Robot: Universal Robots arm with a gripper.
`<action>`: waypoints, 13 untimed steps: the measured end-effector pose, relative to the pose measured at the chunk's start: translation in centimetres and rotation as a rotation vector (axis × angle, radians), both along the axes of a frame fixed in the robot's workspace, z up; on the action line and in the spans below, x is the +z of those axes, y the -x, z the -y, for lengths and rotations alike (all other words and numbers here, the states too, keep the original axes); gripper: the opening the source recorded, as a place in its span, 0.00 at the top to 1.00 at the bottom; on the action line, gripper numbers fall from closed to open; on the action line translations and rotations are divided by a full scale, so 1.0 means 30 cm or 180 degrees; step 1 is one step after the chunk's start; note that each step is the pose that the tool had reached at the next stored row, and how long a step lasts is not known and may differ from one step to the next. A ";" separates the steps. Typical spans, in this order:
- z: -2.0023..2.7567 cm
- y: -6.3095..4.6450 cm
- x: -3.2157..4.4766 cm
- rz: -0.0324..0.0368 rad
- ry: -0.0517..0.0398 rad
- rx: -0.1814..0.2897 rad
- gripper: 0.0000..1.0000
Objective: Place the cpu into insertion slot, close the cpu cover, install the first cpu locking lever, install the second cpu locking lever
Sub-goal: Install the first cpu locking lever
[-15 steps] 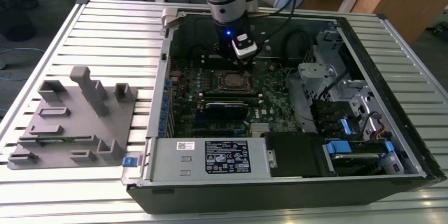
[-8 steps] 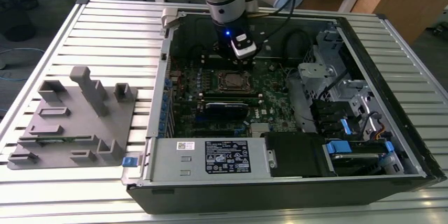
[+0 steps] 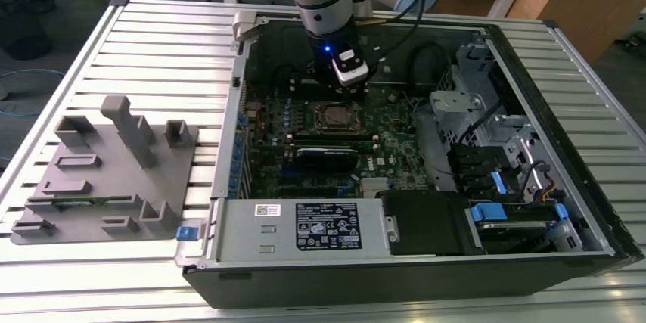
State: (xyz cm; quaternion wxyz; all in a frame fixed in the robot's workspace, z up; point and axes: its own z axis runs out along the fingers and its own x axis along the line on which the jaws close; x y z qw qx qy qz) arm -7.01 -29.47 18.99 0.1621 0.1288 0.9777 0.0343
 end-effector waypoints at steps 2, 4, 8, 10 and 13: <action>0.000 0.000 0.000 0.0001 -0.0001 0.0000 0.89; 0.000 0.000 0.002 0.0002 -0.0003 0.0000 0.89; 0.000 0.000 0.023 0.0001 -0.0001 0.0000 0.89; 0.000 0.000 0.038 0.0001 -0.0001 -0.0001 0.89; 0.000 0.000 0.055 0.0001 -0.0001 0.0000 0.89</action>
